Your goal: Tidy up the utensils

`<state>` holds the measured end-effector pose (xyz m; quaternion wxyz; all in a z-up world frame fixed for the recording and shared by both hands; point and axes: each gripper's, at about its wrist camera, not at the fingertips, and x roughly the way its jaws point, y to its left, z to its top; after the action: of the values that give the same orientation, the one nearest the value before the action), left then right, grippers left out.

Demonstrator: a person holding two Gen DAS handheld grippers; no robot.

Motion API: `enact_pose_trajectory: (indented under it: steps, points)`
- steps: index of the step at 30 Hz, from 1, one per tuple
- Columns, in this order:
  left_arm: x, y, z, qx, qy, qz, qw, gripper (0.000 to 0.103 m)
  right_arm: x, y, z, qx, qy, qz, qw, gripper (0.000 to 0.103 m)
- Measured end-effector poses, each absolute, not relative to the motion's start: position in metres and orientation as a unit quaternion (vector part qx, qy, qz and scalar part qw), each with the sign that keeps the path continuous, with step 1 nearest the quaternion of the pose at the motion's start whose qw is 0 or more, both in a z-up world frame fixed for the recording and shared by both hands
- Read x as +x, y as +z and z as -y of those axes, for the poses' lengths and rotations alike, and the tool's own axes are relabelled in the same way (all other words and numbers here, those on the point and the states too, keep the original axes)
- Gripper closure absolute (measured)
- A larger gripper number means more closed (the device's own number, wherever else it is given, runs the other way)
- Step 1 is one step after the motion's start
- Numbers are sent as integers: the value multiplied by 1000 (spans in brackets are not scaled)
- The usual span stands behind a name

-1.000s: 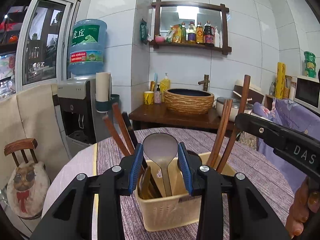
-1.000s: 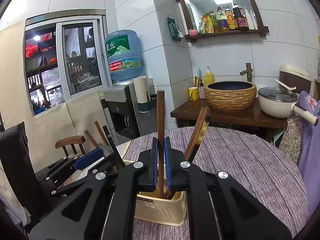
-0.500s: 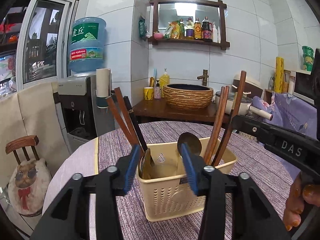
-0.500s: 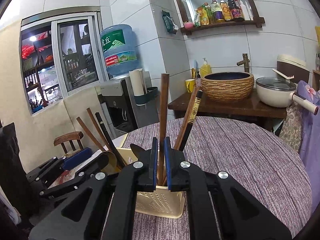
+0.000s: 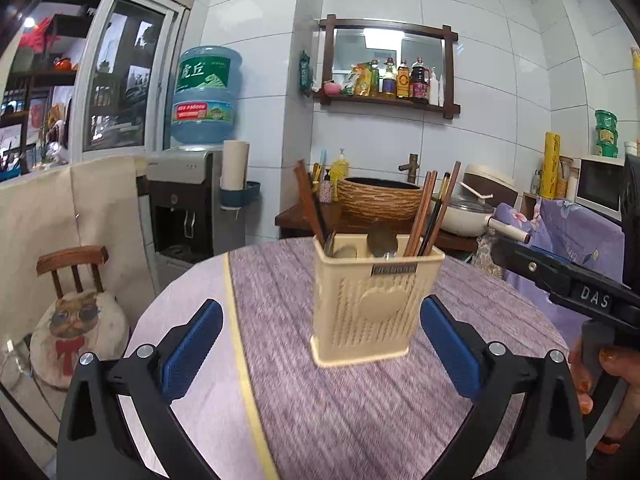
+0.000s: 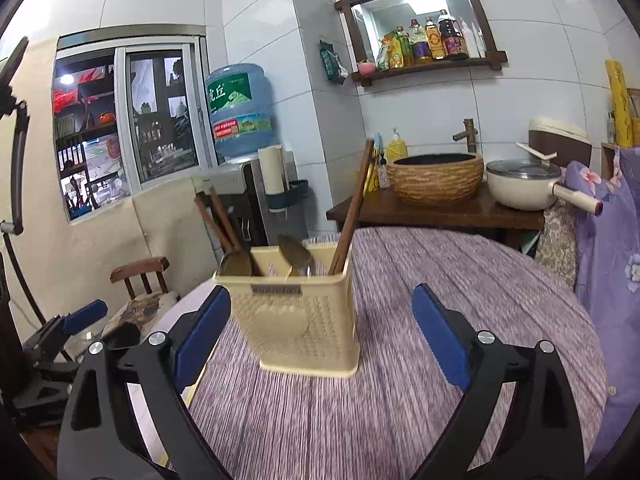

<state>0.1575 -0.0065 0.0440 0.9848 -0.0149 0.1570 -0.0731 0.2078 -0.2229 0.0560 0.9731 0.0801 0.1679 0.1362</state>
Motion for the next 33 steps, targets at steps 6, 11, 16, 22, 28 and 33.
enact_pose_trajectory:
  steps: [6, 11, 16, 22, 28, 33]
  points:
    - [118, 10, -15, -25, -50, -200, 978, 5, 153, 16, 207, 60, 157, -192, 967, 7]
    - [83, -11, -31, -44, -31, -222, 974, 5, 102, -9, 192, 41, 185, -197, 962, 6]
    - [54, -4, -39, -44, -34, -202, 978, 5, 66, -10, 193, 49, 207, -193, 958, 6]
    - [33, 14, -35, -36, -44, -162, 985, 5, 27, 6, 201, 43, 202, -150, 967, 6]
    - [22, 16, -27, -30, -59, -153, 986, 5, 14, 11, 212, 47, 194, -137, 970, 6]
    - [20, 14, -23, -27, -62, -155, 986, 5, 12, 10, 217, 52, 188, -138, 971, 6]
